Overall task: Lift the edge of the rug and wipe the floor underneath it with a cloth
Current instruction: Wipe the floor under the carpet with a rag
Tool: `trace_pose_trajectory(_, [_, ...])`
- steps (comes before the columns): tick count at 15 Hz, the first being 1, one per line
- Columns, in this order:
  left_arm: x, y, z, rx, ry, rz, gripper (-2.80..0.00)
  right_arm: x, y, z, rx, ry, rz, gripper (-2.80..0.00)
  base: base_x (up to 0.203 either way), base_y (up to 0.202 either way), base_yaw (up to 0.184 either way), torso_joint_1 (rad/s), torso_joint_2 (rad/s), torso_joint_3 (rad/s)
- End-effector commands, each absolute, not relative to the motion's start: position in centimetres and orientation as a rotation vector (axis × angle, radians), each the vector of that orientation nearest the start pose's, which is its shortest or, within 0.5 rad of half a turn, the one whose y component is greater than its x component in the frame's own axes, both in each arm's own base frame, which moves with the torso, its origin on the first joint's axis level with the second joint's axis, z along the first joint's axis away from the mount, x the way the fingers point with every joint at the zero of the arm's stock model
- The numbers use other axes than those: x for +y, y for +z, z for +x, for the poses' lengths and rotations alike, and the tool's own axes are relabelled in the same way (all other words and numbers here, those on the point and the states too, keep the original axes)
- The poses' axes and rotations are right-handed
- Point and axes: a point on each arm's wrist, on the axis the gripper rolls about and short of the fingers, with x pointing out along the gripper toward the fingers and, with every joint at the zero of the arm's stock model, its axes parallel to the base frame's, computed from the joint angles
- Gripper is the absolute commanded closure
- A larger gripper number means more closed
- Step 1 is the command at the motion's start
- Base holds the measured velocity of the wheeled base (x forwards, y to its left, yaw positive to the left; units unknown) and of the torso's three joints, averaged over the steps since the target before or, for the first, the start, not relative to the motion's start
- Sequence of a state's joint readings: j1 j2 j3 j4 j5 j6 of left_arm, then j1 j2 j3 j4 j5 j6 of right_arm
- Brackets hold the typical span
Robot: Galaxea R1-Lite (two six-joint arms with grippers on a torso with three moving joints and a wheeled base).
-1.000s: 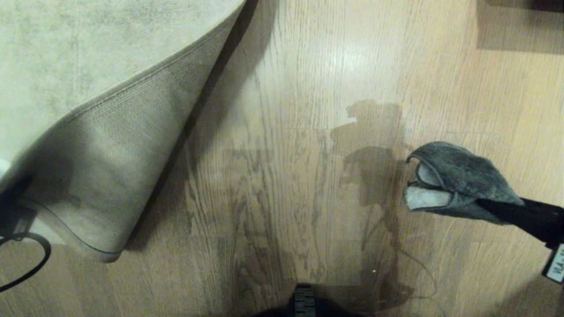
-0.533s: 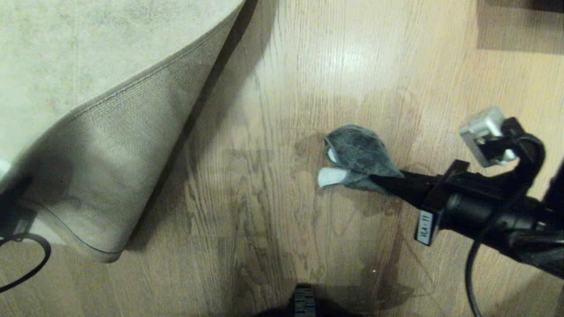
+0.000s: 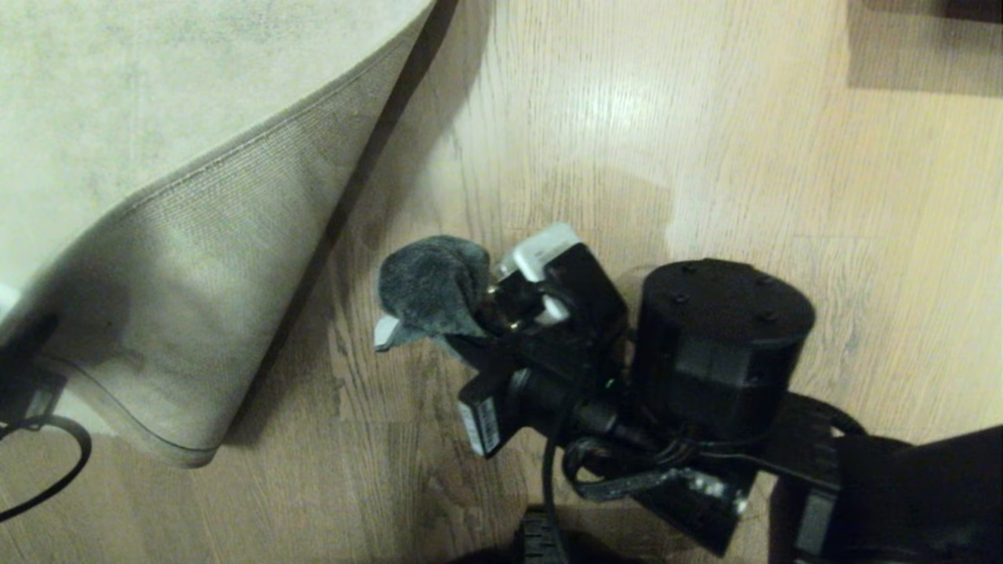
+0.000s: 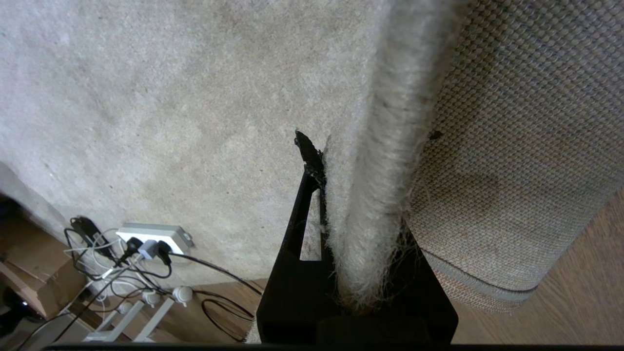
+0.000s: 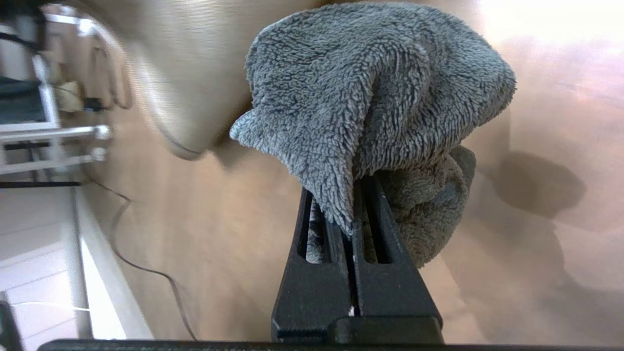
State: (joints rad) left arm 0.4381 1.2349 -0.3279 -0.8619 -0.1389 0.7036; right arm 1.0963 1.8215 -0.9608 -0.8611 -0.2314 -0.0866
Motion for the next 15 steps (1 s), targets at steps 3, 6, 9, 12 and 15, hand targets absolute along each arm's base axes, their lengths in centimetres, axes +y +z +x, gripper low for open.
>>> trace_pose_trajectory(3, [7.0, 18.7, 15.5, 0.148, 0.272, 0.687, 0.00, 36.3, 17.2, 16.2, -0.008, 0.920, -0.106, 0.00, 0.000, 0.000, 0.000, 0.000, 0.00, 0.000])
trace_pose_trajectory(6, [6.9, 18.5, 15.5, 0.154, 0.272, 0.684, 0.00, 38.3, 14.9, 15.7, 0.021, 0.950, -0.104, 0.00, 0.000, 0.000, 0.000, 0.000, 0.00, 0.000])
trace_pose_trajectory(9, [6.9, 18.3, 15.4, 0.162, 0.269, 0.683, 0.00, 40.8, 12.5, 15.1, 0.082, 0.982, -0.050, 0.00, 0.000, 0.000, 0.000, 0.000, 0.00, 0.000])
trace_pose_trajectory(12, [6.9, 18.1, 15.3, 0.169, 0.278, 0.680, 0.00, 42.7, 10.3, 15.6, 0.100, 0.985, -0.030, 0.00, 0.000, 0.000, 0.000, 0.000, 0.00, 0.000])
trace_pose_trajectory(15, [6.8, 17.8, 15.1, 0.182, 0.273, 0.677, 0.00, 44.7, 8.6, 16.4, 0.061, 0.984, 0.018, 0.00, 0.000, 0.000, 0.000, 0.000, 0.00, 0.000])
